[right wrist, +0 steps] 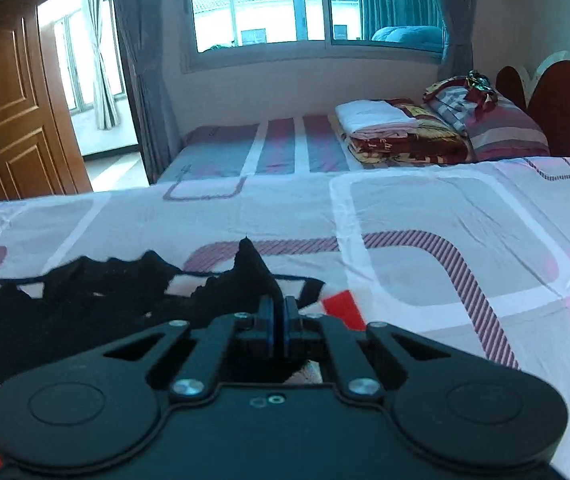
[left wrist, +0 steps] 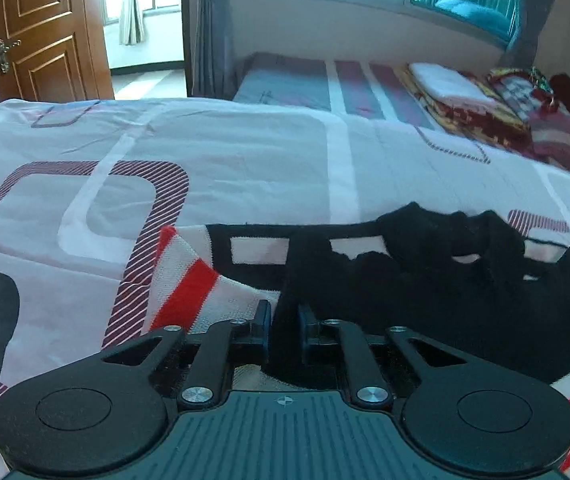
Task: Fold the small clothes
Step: 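Lay the hem band onto the collar and open both tools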
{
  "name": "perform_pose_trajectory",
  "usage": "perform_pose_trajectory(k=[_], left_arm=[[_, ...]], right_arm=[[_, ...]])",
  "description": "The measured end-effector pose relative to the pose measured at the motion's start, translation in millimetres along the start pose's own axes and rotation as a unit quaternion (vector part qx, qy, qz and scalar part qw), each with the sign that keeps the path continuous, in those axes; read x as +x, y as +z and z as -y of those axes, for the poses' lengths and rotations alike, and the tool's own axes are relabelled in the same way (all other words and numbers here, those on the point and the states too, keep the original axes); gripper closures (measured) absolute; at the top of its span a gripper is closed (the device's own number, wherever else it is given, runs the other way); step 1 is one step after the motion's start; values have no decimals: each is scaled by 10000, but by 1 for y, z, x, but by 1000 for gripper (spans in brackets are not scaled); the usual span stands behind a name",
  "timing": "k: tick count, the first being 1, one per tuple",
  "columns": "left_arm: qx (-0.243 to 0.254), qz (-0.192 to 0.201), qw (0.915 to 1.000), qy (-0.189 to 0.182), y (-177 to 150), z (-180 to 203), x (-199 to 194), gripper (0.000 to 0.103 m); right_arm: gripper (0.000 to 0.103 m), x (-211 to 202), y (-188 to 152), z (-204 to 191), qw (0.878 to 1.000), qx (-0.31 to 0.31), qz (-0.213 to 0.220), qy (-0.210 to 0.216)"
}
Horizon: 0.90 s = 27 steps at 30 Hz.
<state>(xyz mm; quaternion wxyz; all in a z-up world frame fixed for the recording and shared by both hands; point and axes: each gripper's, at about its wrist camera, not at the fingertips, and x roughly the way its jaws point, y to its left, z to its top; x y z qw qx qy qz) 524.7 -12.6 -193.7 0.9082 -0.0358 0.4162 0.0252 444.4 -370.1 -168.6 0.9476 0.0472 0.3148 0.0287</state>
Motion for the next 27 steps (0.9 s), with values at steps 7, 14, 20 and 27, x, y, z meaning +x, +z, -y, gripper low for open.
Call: perform_pose_trajectory(k=[7,14,20,27], left_arm=[[99,-2,9997,-229,-5,3,-1,3],[129,10,9999,-105,-7,-1,0,96],[427,479,9979,37,-9,11,-23,98],[-72,753,9964,382,10,-7,-19,98]], right_arm=[[98,5,-6,7,9991,264,-257,189],[98,3,-8,8,9989,292,-248,266],[98,5,-10,6,9981,383,-321,347],[98,-10,6,1,9995,84,292,96]])
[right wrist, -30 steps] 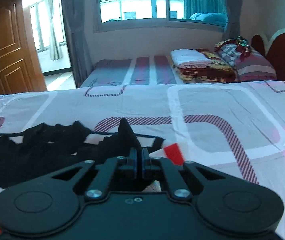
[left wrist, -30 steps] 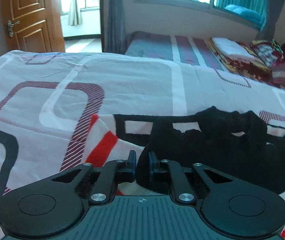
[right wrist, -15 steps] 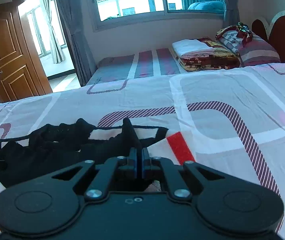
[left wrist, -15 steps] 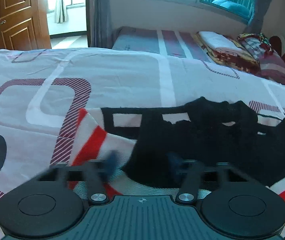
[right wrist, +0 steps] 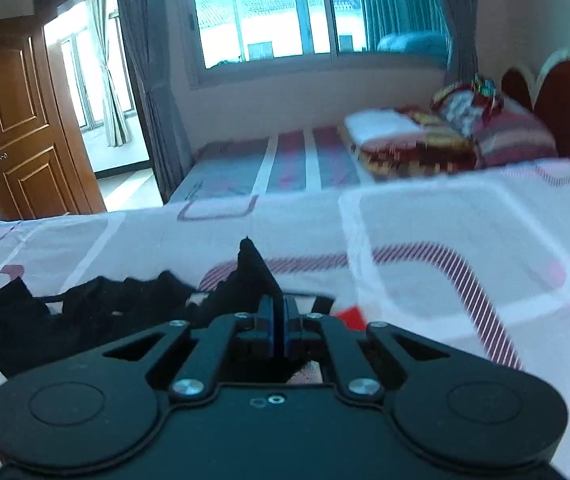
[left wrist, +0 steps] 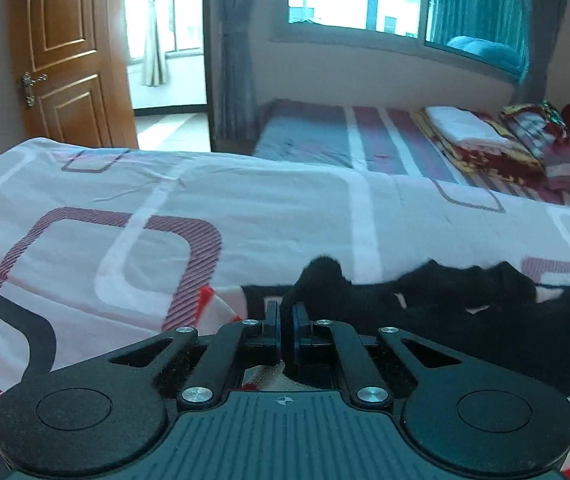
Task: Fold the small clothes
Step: 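Lay the hem band onto the collar and open both tools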
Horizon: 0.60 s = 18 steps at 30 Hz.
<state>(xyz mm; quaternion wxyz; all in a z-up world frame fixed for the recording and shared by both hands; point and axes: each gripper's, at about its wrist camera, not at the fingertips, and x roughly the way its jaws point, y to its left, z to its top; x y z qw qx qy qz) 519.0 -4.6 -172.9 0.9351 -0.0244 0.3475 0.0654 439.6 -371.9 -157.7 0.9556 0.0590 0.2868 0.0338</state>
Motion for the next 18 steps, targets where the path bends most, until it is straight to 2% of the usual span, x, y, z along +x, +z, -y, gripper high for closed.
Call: perform_pose_trajectory(k=[3,6,7,8,9,10,11,12,15,18], left_arm=[[323,-326,9988,142,-14,11,20,97],[739,-179,9965,348,-25,21,16,97],[715,-202,9967,316,-24,20,12,97],[649,-228,9972,291,-23,17,7,93],[560,-235,9977,285,-23,13,1,82],[470,-190,9983,277,-22,9,-8,73],[402,-121,9988,235,-22,7,-17,52],[365,-22,9992,130,-23,7,-29,37],[540,138,9983,-165,-26,21,-51,32],[766,-76,9961,-419,-34,46,-51,31]], right_arm=[[98,8,-2,2,9998,13,-22,-174],[97,34,-18,2,9969,-149,-664,-391],[95,33,-20,3,9972,-189,-590,-416],[90,31,-19,2,9969,-237,-590,-452],[81,29,-17,2,9969,-232,-583,-481],[78,24,-14,4,9971,-178,-546,-503],[77,18,-12,7,9974,-106,-483,-523],[78,10,-10,9,9978,-26,-410,-518],[79,-11,-7,-2,9993,-87,-340,-130],[79,-19,-11,-27,9981,-297,-459,295]])
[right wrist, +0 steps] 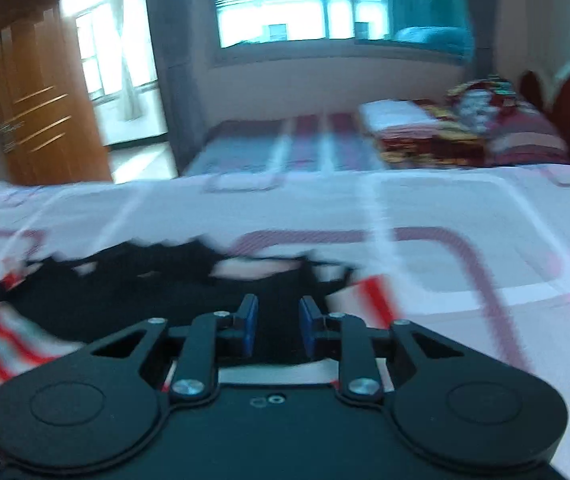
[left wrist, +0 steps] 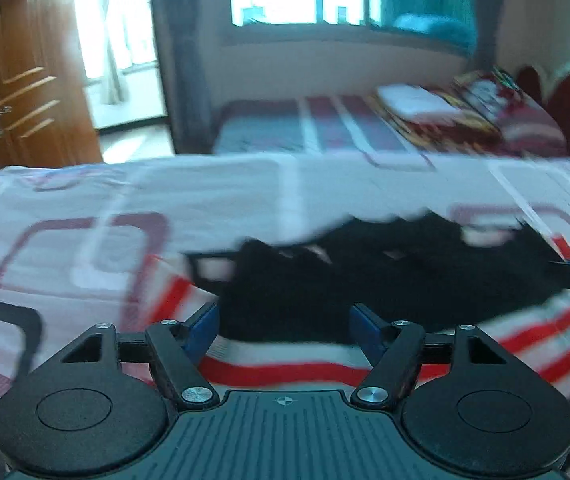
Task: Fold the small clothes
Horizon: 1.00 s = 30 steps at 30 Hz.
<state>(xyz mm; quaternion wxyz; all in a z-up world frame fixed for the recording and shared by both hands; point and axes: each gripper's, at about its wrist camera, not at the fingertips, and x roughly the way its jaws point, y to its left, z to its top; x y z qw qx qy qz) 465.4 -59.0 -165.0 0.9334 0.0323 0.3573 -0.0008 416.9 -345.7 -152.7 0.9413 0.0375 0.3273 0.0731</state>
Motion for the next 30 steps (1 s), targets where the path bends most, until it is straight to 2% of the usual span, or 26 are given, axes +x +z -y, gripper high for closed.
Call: perform_pose_trajectory(k=[2,4,5,6,7,9,10,12,15,19,21,24,26,29,30], left_arm=[[137,-156,9998,-26,-8,12,8,31],[244,-259,9993,104,-21,17,17,31],[196,-271,9994,126,-27,14,20,24],[57,-228,9995,210,-32,9,21,10],[-120,-254,9991,311,-36,2,21,6],[-364,-303,9986,251,-39,-12,20,6],[-286,-268,9987,315,-42,-14,17,6],[-183,-222,9988,388,-48,-17,11,6],[-404,-248,9981,393,-54,-25,1,6],[-590,-183,9975,354,-52,-28,-16,6],[-569,-34,9981,225,-49,-22,-29,6],[-273,81,9996,68,-46,-3,-38,6],[-131,-5,9999,74,-48,7,-34,6],[-110,-394,9990,161,-57,8,-17,5],[-157,-465,9987,133,-61,5,-14,0]], right_arm=[[79,3,-5,-17,9997,-32,-107,210],[79,5,-11,-31,9991,-122,-216,335],[79,6,-15,-37,9988,-182,-247,373],[82,6,-20,-43,9984,-304,-275,400],[83,8,-24,-46,9980,-452,-302,335],[84,18,-39,-42,9956,-820,-438,-76],[84,16,-44,-35,9962,-829,-250,-114],[84,13,-43,-20,9968,-681,-234,-346],[85,9,-44,-4,9964,-543,-244,-599],[83,1,-47,-2,9960,-426,-300,-720],[81,-12,-44,-10,9976,-259,-225,-610],[81,-29,-40,-36,9994,-261,-40,-211],[81,-30,-39,-54,9996,-275,-57,41],[82,-27,-41,-80,9989,-391,-107,219],[83,-25,-45,-87,9986,-456,-158,217]])
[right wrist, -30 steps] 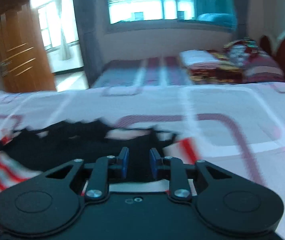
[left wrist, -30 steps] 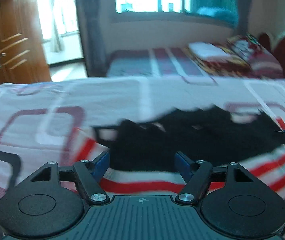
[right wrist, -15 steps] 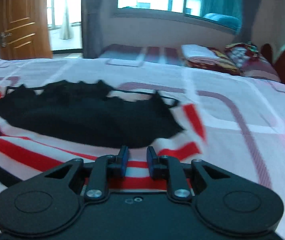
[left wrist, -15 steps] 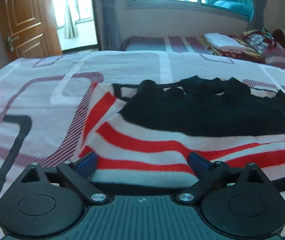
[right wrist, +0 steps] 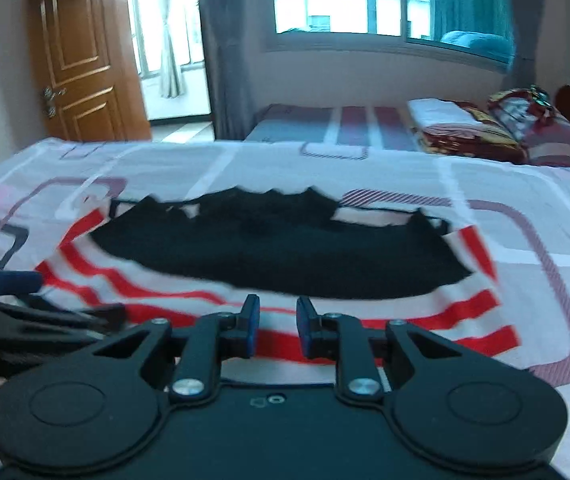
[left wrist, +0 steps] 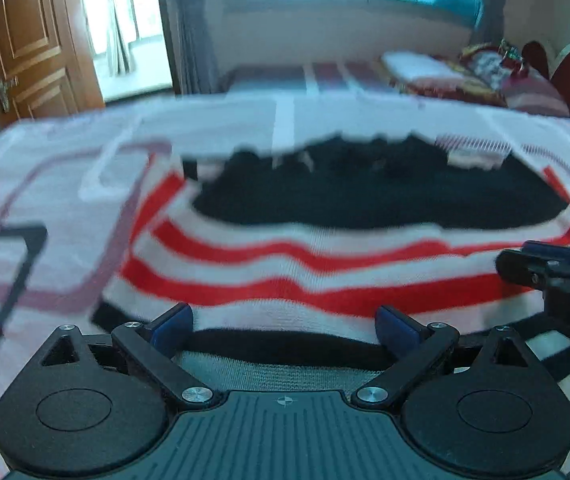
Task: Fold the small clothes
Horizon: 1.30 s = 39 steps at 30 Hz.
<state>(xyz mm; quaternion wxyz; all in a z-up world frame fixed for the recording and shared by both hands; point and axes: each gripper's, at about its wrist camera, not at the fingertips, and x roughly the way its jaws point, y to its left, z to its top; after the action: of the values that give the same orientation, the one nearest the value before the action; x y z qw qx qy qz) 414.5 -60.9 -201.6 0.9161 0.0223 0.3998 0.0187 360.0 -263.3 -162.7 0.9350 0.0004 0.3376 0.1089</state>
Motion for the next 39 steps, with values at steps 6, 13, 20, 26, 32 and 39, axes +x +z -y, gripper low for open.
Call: perform_pose_trajectory(k=[6,13,20,26,32,39], left_arm=[[62,-61,10000,4,-4,-2,-1,0],[145,-109,9998,26,-8,-5,-5,0],[301,-146,9994,117,-18,-11,-19,0],[146,-104,9998,71,-22,-23,-35,0],[224,123,9996,-137,-23,-20,-58,0],[213,227,9991,-296,-22,-8,-61,0]], right_arm=[[85,8,-20,18,9996,-30,-179,-220],[91,-8,-38,25,9987,-46,-336,-374],[90,-23,-39,29,9970,-20,-547,-547],[82,-49,-46,34,9962,74,-545,-680],[78,-81,-40,29,9967,-5,-358,-735],[64,-81,-30,14,9979,-181,-164,-595]])
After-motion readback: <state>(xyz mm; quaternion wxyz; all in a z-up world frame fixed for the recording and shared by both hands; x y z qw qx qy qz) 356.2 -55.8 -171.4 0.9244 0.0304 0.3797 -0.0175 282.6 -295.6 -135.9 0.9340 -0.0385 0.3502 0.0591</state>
